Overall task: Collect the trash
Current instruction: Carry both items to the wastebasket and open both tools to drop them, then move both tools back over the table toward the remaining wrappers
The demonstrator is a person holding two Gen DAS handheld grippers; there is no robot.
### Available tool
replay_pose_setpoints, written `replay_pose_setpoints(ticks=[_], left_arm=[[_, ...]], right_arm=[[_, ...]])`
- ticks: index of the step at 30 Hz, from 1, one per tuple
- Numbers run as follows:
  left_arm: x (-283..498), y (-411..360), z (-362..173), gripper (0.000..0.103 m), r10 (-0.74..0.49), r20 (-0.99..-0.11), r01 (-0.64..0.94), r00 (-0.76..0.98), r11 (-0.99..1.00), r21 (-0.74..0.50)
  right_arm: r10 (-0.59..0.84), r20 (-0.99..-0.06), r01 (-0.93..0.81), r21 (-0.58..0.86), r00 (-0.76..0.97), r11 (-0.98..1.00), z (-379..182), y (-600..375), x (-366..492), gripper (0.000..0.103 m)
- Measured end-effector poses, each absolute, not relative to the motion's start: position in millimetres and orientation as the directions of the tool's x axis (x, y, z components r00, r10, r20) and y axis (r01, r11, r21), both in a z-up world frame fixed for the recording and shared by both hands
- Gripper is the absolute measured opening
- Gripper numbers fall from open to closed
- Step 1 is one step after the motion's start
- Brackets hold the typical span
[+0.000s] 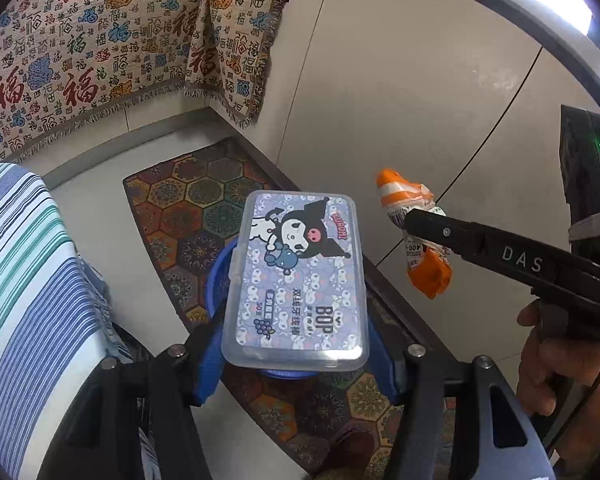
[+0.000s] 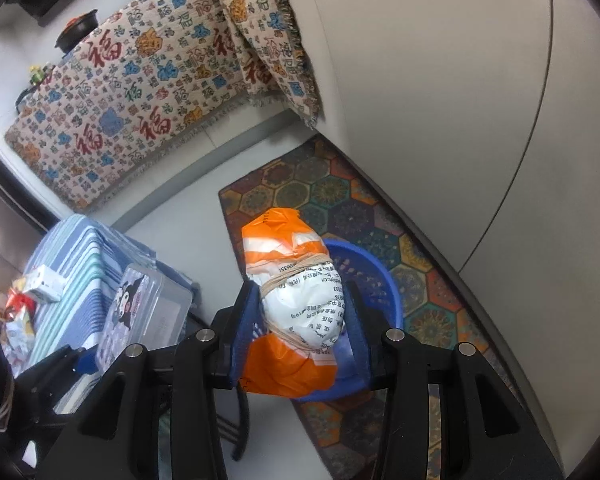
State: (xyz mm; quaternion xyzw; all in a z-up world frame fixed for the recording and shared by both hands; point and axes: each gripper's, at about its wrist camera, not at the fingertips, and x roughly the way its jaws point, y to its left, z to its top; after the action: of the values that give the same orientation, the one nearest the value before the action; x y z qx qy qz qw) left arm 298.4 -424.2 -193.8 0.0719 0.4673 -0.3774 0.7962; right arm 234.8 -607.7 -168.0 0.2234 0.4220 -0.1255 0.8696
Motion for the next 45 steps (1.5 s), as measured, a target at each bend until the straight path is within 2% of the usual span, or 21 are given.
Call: replay_pose_setpoints(ticks=[19, 23, 24, 25, 27, 33, 35, 37, 39, 45], left_arm=[[324, -461, -225, 0.062, -0.502, -0.822, 0.647, 0.270, 0.727, -0.231], [327, -466, -230, 0.063, -0.496, -0.827, 0.651, 0.265, 0.725, -0.226], [328, -468, -232, 0.063, -0.494, -0.829, 0.652, 0.263, 0.724, -0.225], [329, -470, -234, 0.064, -0.494, -0.831, 0.653, 0.256, 0.722, -0.228], [332, -473, -238, 0.067, -0.497, -0.832, 0.652, 0.246, 0.720, -0.237], [329, -473, -233, 0.067, -0.500, -0.822, 0.653, 0.272, 0.724, -0.224], [326, -472, -228, 0.067, -0.499, -0.817, 0.654, 0.290, 0.727, -0.212], [322, -471, -221, 0.067, -0.496, -0.811, 0.654, 0.310, 0.730, -0.197], [316, -467, -214, 0.067, -0.492, -0.806, 0.655, 0.330, 0.734, -0.181], [303, -440, -184, 0.067, -0.475, -0.786, 0.637, 0.395, 0.758, -0.137]], right_arm=[[0.035, -0.808, 0.456, 0.366, 0.588, 0.811, -208, -646, 260, 0.044], [0.046, -0.803, 0.452, 0.381, 0.594, 0.807, -211, -650, 263, 0.047], [0.049, -0.798, 0.451, 0.389, 0.601, 0.804, -212, -651, 265, 0.052], [0.048, -0.795, 0.455, 0.394, 0.605, 0.799, -212, -652, 265, 0.065], [0.042, -0.790, 0.463, 0.401, 0.612, 0.790, -211, -654, 266, 0.071], [0.025, -0.775, 0.461, 0.401, 0.631, 0.791, -200, -655, 260, 0.072], [0.008, -0.771, 0.464, 0.391, 0.637, 0.795, -195, -654, 257, 0.075], [-0.014, -0.768, 0.471, 0.378, 0.640, 0.797, -190, -652, 254, 0.086], [-0.033, -0.767, 0.476, 0.362, 0.640, 0.801, -185, -650, 250, 0.091], [-0.074, -0.759, 0.469, 0.319, 0.647, 0.823, -168, -643, 237, 0.092]])
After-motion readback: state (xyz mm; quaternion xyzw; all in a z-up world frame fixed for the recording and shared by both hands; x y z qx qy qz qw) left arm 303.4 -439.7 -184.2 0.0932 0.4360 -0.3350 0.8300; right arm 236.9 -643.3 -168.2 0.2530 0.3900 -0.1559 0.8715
